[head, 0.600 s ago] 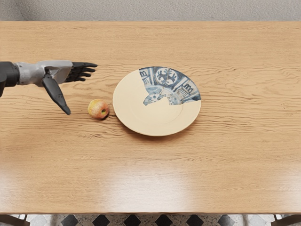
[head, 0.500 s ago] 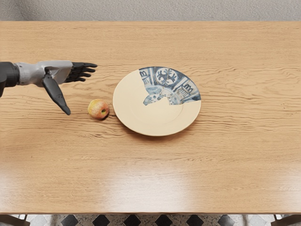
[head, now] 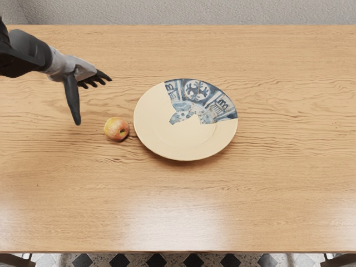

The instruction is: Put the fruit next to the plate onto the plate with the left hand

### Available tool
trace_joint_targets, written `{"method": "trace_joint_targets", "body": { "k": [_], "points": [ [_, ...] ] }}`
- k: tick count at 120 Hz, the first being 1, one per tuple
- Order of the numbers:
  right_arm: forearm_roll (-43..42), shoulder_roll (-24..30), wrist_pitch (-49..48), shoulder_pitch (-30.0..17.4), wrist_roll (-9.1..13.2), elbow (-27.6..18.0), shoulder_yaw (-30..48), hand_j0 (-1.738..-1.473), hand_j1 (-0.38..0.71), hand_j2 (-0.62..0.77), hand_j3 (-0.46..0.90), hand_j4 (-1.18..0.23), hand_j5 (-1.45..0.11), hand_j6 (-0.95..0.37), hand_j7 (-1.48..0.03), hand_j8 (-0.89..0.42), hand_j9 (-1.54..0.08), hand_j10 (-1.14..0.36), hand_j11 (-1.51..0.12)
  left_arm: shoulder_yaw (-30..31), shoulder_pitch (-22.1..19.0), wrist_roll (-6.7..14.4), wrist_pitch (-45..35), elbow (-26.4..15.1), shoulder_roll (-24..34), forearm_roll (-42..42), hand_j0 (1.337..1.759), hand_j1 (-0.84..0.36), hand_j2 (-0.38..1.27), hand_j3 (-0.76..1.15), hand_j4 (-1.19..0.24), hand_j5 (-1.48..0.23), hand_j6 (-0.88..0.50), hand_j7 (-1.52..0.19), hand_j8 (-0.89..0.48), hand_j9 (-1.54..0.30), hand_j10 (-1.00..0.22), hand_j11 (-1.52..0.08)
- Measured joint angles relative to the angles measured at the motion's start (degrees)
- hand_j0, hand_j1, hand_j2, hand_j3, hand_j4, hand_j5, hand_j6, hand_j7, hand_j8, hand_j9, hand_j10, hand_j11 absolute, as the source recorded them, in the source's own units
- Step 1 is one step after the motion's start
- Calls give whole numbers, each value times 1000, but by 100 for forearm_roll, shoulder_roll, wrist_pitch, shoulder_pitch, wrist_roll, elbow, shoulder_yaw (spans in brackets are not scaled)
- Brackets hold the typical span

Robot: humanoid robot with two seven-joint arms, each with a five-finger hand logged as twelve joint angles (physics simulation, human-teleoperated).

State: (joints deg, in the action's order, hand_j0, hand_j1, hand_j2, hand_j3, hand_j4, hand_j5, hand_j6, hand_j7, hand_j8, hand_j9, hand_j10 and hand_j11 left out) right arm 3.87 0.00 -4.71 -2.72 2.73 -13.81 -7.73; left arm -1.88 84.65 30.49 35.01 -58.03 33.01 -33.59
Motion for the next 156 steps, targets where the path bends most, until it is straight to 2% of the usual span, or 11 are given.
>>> {"method": "trace_joint_targets", "body": {
  "k": [13, 32, 52, 83, 104, 120, 139, 156],
  "points": [
    [0, 0, 3, 0, 0, 1, 0, -1658, -333, -3, 0, -13, -17, -13, -17, -13, -17, -13, -17, -5, 55, 292, 0, -250, -101, -374, 1658, 345, 1, 0, -6, -5, -7, -5, -6, -4, -5, -4],
    [0, 0, 3, -5, 0, 1, 0, -1658, -333, -3, 0, -13, -17, -13, -17, -13, -17, -13, -17, -38, 94, 416, 1, -566, -342, -657, 1658, 347, 1, 0, -4, -3, -5, -3, -5, -3, -4, -2],
    [0, 0, 3, -14, 0, 1, -1, -1658, -333, -3, 0, -13, -17, -13, -17, -13, -17, -13, -17, -58, 24, 444, -664, -1138, -410, -1017, 1658, 348, 1, 0, -4, -2, -5, -2, -4, -2, -3, -2],
    [0, 0, 2, -13, 0, 1, 0, -1658, -333, -3, 0, -13, -17, -13, -17, -13, -17, -13, -17, -39, -325, 450, -1676, -1623, -297, -1543, 1658, 340, 2, 0, -11, -11, -12, -11, -12, -11, -11, -11],
    [0, 0, 3, -10, 0, 1, 0, -1658, -333, -3, 0, -13, -17, -13, -17, -13, -17, -13, -17, -26, -740, 451, -2166, -1783, -279, -1736, 1658, 318, 6, 0, -29, -35, -30, -35, -30, -35, -29, -34],
    [0, 0, 4, -9, 0, 1, 0, -1658, -333, -3, 0, -13, -17, -13, -17, -13, -17, -13, -17, 29, -972, 451, -2615, -1957, -294, -2294, 1658, 296, 10, 0, -48, -59, -49, -59, -49, -59, -48, -59],
    [0, 0, 3, -8, 0, 1, 0, -1658, -333, -3, 0, -13, -17, -13, -17, -13, -17, -13, -17, 380, -969, 451, -2998, -2033, -357, -2888, 1658, 284, 12, 0, -58, -72, -59, -72, -59, -71, -57, -71],
    [0, 0, 1, -6, 0, 1, 0, -1658, -333, -3, 0, -13, -17, -13, -17, -13, -17, -13, -17, 796, -925, 451, -3058, -2049, -572, -3097, 1658, 284, 13, 0, -59, -73, -60, -73, -60, -72, -58, -72]
  ]
}}
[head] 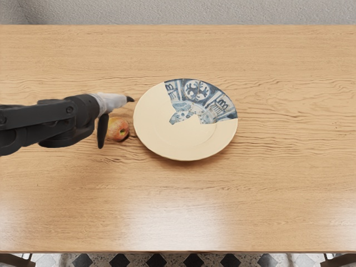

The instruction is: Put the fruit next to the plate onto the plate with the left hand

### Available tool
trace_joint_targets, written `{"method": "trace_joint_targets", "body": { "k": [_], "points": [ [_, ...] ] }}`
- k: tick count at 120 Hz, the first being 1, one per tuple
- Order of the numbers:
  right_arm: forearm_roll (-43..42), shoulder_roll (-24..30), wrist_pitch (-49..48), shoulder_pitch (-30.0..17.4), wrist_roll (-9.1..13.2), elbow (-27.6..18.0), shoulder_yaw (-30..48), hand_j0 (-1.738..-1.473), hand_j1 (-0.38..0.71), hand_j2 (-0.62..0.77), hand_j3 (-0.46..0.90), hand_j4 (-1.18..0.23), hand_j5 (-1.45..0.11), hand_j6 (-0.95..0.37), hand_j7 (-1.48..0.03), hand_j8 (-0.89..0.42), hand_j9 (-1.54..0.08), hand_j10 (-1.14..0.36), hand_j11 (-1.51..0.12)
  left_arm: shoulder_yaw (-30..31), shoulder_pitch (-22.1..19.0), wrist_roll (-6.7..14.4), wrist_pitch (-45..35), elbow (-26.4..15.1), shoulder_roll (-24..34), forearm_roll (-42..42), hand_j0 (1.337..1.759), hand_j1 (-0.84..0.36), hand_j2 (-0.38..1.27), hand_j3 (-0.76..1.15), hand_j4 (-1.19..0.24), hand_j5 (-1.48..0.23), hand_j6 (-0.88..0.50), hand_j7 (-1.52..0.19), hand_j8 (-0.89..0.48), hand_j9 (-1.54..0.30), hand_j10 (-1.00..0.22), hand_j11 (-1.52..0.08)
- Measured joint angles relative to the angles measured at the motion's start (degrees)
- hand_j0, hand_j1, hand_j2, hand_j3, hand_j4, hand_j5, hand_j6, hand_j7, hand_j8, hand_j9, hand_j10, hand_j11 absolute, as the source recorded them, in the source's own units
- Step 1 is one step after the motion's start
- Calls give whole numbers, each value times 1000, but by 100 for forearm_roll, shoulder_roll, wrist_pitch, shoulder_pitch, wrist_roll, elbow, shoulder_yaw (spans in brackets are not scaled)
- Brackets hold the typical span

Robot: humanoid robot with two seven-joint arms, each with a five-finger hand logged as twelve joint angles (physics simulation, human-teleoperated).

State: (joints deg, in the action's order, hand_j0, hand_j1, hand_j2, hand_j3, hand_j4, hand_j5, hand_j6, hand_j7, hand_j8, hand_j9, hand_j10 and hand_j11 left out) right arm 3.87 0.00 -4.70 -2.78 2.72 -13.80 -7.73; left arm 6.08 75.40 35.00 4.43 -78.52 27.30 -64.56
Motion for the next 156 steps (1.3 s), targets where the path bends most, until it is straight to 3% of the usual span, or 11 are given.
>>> {"method": "trace_joint_targets", "body": {
  "k": [29, 90, 156],
  "points": [
    [0, 0, -1, 5, 0, 0, 0, -1658, -333, -3, 0, -13, -17, -13, -17, -13, -17, -13, -17, 257, 27, 0, 4, -5, -14, -5, 1658, 274, 14, 0, -67, -83, -68, -83, -67, -82, -66, -82],
    [0, 0, 0, 6, 0, 0, 0, -1658, -333, -3, 0, -13, -17, -13, -17, -13, -17, -13, -17, 215, 27, 0, -28, 13, 4, 128, 1658, 68, 49, 0, -239, -306, -240, -306, -239, -306, -238, -306],
    [0, 0, 0, 6, 0, 0, 0, -1658, -333, -3, 0, -13, -17, -13, -17, -13, -17, -13, -17, 249, -112, 0, -440, 73, -22, -51, 1658, -24, 65, 0, -316, -407, -317, -407, -316, -407, -315, -406]
  ]
}}
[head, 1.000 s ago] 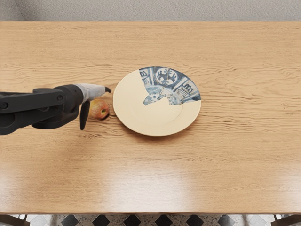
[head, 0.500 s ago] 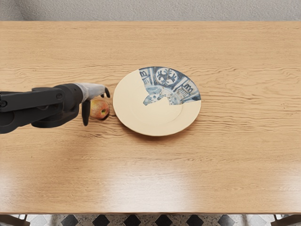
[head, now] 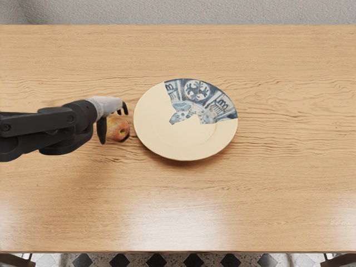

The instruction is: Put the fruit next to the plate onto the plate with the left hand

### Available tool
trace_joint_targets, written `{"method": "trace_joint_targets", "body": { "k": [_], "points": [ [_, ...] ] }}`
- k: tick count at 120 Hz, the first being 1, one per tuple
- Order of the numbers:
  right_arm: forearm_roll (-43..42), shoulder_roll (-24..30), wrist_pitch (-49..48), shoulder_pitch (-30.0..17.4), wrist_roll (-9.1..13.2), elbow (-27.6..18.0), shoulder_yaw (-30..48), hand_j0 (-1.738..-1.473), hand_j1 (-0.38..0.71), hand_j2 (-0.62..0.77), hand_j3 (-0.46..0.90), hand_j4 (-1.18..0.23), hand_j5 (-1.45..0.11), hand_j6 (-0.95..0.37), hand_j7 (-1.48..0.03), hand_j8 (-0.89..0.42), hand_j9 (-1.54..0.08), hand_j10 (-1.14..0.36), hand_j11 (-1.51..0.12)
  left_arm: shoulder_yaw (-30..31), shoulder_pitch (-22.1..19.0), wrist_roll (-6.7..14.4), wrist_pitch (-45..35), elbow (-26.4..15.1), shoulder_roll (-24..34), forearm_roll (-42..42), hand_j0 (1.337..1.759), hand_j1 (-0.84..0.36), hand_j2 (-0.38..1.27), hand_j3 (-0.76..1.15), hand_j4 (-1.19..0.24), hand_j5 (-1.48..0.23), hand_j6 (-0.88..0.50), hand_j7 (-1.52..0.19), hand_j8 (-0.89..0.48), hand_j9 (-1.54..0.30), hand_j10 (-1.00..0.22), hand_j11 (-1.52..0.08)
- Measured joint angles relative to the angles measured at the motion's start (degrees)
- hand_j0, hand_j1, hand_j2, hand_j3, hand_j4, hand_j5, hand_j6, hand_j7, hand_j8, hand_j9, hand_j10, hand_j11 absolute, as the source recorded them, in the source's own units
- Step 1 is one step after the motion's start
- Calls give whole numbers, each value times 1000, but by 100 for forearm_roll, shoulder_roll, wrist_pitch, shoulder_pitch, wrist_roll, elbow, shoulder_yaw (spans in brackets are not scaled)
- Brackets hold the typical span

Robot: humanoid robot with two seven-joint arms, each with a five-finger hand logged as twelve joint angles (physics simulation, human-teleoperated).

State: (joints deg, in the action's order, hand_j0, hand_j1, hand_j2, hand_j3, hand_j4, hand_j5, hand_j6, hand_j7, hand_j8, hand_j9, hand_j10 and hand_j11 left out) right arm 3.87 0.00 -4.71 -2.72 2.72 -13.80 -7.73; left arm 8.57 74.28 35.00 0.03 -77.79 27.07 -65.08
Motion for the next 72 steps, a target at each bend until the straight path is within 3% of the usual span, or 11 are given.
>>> {"method": "trace_joint_targets", "body": {
  "k": [72],
  "points": [
    [0, 0, -2, 0, 0, 0, 0, -1658, -334, -3, 0, -13, -17, -13, -17, -13, -17, -13, -17, 20, 7, 0, -28, -2, -142, -12, 1658, -112, 80, 0, -388, -502, -389, -502, -389, -502, -388, -502]
  ]
}}
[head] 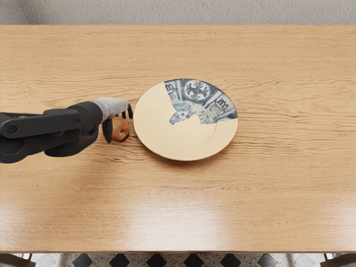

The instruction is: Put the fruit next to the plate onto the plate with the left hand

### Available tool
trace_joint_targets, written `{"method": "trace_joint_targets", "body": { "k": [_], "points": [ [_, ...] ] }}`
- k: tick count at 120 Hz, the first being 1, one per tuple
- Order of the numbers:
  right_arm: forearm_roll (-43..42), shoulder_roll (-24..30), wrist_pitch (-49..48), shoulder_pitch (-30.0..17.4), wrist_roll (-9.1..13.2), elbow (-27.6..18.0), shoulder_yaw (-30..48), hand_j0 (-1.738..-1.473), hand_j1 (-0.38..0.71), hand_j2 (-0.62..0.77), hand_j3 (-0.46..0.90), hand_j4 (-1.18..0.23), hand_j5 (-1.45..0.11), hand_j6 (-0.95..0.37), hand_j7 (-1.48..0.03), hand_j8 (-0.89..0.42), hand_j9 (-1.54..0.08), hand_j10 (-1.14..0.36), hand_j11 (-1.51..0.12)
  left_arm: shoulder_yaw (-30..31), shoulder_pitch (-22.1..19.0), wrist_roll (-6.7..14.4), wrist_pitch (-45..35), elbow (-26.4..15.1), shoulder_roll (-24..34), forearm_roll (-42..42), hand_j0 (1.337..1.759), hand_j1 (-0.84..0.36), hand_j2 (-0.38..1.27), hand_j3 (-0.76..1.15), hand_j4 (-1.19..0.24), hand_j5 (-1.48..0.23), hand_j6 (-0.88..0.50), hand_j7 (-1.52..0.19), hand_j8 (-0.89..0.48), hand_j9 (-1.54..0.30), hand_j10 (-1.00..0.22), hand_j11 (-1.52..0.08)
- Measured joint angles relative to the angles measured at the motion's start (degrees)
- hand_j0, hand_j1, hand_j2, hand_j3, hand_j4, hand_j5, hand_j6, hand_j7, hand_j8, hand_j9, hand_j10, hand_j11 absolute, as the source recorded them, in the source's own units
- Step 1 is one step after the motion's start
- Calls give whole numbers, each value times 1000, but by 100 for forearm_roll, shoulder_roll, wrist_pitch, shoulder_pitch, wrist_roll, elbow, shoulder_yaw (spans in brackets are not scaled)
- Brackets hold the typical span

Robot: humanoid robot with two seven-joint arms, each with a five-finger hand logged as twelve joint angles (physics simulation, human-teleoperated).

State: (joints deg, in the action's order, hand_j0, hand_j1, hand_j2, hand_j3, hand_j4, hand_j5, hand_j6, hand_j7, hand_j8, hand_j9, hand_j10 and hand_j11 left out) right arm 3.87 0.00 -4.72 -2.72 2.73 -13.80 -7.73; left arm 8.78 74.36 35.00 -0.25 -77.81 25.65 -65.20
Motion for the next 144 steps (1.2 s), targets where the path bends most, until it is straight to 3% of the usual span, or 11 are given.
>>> {"method": "trace_joint_targets", "body": {
  "k": [20, 36, 62, 68, 81, 102, 109, 111, 126, 133, 144],
  "points": [
    [0, 0, 1, 3, 0, 0, 3, -1658, -333, -3, 0, -13, -17, -13, -17, -13, -17, -13, -17, 13, -16, 0, -1, 1, 24, 1, 1658, -173, 97, 0, -445, -571, -426, -573, -434, -574, -442, -574],
    [0, 0, 0, 7, 0, 0, 4, -1658, -333, -3, 0, -13, -17, -13, -17, -13, -17, -13, -17, 6, -52, 0, -11, -3, 36, -33, 1655, -189, 101, 0, -527, -611, -377, -653, -377, -659, -498, -658],
    [0, 0, 0, 8, 0, 0, 8, -1658, -333, -3, 0, -13, -17, -13, -17, -13, -17, -13, -17, 9, -62, -2, -10, -3, 37, -21, 1655, -201, 241, 0, -597, -685, -416, -724, -378, -736, -554, -736],
    [0, 0, 1, 8, 0, 0, 8, -1658, -333, -3, 0, -13, -17, -13, -17, -13, -17, -13, -17, 4, -128, 3, -23, 0, 20, -68, 1652, -165, 129, 0, -595, -693, -420, -741, -385, -755, -568, -753],
    [0, 0, 1, 9, 0, 0, 8, -1658, -333, -3, 0, -13, -17, -13, -17, -13, -17, -13, -17, 11, -132, 3, -18, -1, 36, -55, 1651, -142, 116, 0, -593, -742, -409, -791, -374, -799, -598, -797],
    [0, 0, -1, 9, 0, 0, 9, -1658, -333, -3, 0, -13, -17, -13, -17, -13, -17, -13, -17, 13, -132, 0, -13, 0, 62, 0, 1652, -180, 382, 0, -622, -839, -421, -880, -396, -896, -666, -896],
    [0, 0, 0, 9, 0, -1, 9, -1658, -333, -3, 0, -13, -17, -13, -17, -13, -17, -13, -17, 10, -137, -2, -13, -2, 111, 31, 1651, -171, 350, 0, -626, -868, -409, -911, -403, -929, -682, -931],
    [0, 0, 0, 9, 0, -1, 9, -1658, -333, -3, 0, -13, -17, -13, -17, -13, -17, -13, -17, 9, -134, -2, -11, -2, 133, 41, 1652, -190, 470, 0, -623, -876, -401, -917, -404, -935, -686, -937],
    [0, 0, -2, 9, 0, -3, 9, -1658, -333, -3, 0, -13, -17, -13, -17, -13, -17, -13, -17, -19, -130, -1, 12, -5, 315, 101, 1653, -188, 520, 0, -608, -934, -387, -954, -415, -963, -711, -966],
    [0, 0, -2, 9, 0, -2, 9, -1658, -333, -3, 0, -13, -17, -13, -17, -13, -17, -13, -17, -37, -116, -1, 23, -7, 322, 140, 1654, -154, 400, 0, -616, -951, -399, -963, -423, -970, -718, -972],
    [0, 0, -2, 9, 0, -2, 9, -1658, -333, -3, 0, -13, -17, -13, -17, -13, -17, -13, -17, -83, -97, 1, 33, -8, 460, 209, 1654, -182, 529, 0, -628, -970, -416, -979, -441, -979, -725, -980]
  ]
}}
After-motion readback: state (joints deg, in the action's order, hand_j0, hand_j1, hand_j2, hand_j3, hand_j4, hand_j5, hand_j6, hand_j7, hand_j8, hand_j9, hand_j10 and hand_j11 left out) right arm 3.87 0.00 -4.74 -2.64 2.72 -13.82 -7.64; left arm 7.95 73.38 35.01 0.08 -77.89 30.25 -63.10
